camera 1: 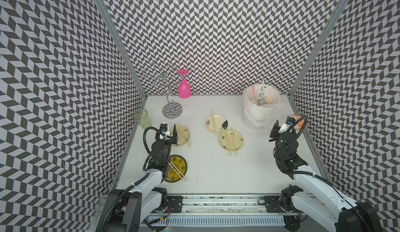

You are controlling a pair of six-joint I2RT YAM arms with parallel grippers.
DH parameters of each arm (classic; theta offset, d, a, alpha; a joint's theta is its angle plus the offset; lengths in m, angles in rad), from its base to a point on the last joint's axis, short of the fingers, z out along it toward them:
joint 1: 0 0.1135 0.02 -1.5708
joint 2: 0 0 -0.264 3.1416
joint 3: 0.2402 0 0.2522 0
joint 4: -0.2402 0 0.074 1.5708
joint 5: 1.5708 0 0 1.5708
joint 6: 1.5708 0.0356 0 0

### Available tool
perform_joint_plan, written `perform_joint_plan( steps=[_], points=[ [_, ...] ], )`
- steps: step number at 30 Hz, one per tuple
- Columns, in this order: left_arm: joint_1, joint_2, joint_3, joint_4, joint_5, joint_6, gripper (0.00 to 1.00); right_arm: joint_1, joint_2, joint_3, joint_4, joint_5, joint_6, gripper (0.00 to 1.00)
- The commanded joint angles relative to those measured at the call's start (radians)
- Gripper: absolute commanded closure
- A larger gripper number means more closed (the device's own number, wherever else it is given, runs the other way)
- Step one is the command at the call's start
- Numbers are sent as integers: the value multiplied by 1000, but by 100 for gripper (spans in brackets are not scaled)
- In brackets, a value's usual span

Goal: Remove the packaging of disposable chopsticks
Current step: Reset both arms

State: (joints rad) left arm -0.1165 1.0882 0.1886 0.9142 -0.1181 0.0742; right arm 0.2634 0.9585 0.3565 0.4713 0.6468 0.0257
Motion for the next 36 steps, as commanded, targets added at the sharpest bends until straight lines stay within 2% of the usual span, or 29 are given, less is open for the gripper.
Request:
perform_joint_plan(
  steps=[1,3,7,14,17,22,25,26,29,31,34,35,36],
  points=[
    [57,50,-59,228,170,-8,38,-31,53,-75,315,-50,-13,43],
    [78,75,-83,290,207,-9,38,-33,99,-125,448,-76,-59,44],
    [103,98,-70,244,220,-16,38,-36,193,-213,653,-111,-149,44],
    [142,154,-56,220,292,-33,36,-61,340,-298,905,-269,-115,44],
    [154,178,-70,275,343,-30,35,-63,406,-321,1016,-350,-133,43],
    [161,229,-71,364,409,-41,34,-73,565,-338,1212,-340,-123,43],
    [162,233,-47,318,402,-44,33,-75,695,-346,1407,-314,-138,42],
    [162,236,-44,318,403,-44,33,-72,696,-339,1397,-307,-140,42],
    [161,233,-49,327,408,-42,33,-75,633,-292,1215,-265,-103,41],
    [161,236,-48,327,409,-40,33,-77,649,-244,1157,-214,-88,37],
    [161,277,-50,372,382,-36,33,-90,631,-216,1071,-226,-70,34],
    [162,313,-58,428,373,-36,32,-92,636,-209,1065,-226,-68,30],
    [161,349,-63,485,377,-30,32,-94,643,-208,1078,-228,-70,16]
  ],
)
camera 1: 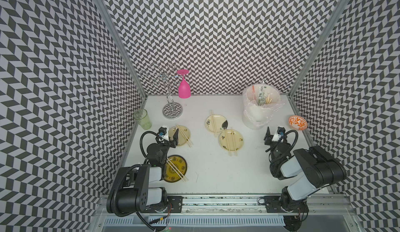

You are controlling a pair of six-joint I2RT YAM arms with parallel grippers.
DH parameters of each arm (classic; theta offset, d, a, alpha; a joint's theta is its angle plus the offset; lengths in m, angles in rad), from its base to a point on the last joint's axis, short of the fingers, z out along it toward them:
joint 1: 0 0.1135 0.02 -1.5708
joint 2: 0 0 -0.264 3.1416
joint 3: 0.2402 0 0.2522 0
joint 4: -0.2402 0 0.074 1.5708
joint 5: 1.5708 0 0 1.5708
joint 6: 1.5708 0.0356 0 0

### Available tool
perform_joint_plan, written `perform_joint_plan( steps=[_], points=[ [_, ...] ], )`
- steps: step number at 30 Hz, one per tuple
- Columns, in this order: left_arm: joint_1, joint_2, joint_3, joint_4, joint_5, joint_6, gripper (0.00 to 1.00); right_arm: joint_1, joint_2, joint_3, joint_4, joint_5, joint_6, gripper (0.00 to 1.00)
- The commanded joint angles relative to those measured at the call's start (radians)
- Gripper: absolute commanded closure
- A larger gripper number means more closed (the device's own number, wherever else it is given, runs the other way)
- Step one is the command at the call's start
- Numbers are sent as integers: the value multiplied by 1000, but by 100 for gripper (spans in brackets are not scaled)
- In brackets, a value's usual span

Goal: Remove the packaging of disposable chopsticks
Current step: Reset both arms

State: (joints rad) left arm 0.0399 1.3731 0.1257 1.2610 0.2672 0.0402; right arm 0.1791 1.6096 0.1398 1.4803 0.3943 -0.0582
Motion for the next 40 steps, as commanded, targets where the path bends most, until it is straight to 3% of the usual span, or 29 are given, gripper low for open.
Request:
perform_joint_plan(
  steps=[1,6,10,11,12,24,29,40],
  points=[
    [6,90,5,157,-7,4,32,-10,-11,8,66,23,15,4],
    [6,196,54,164,-71,-23,29,-12,-14,14,51,19,20,1],
    [9,178,102,41,-161,-63,28,-13,-13,14,48,18,20,1],
    [7,187,105,49,-185,-68,5,-14,-14,14,48,18,19,1],
    [6,184,103,48,-181,-67,0,-14,-14,14,48,18,20,1],
    [5,185,110,34,-183,-66,1,-14,-14,14,48,18,20,1],
    [-35,188,137,-19,-246,-31,1,-14,-14,14,48,18,20,1],
    [2,185,126,4,-151,-44,0,-14,-15,14,46,19,19,1]
  ],
)
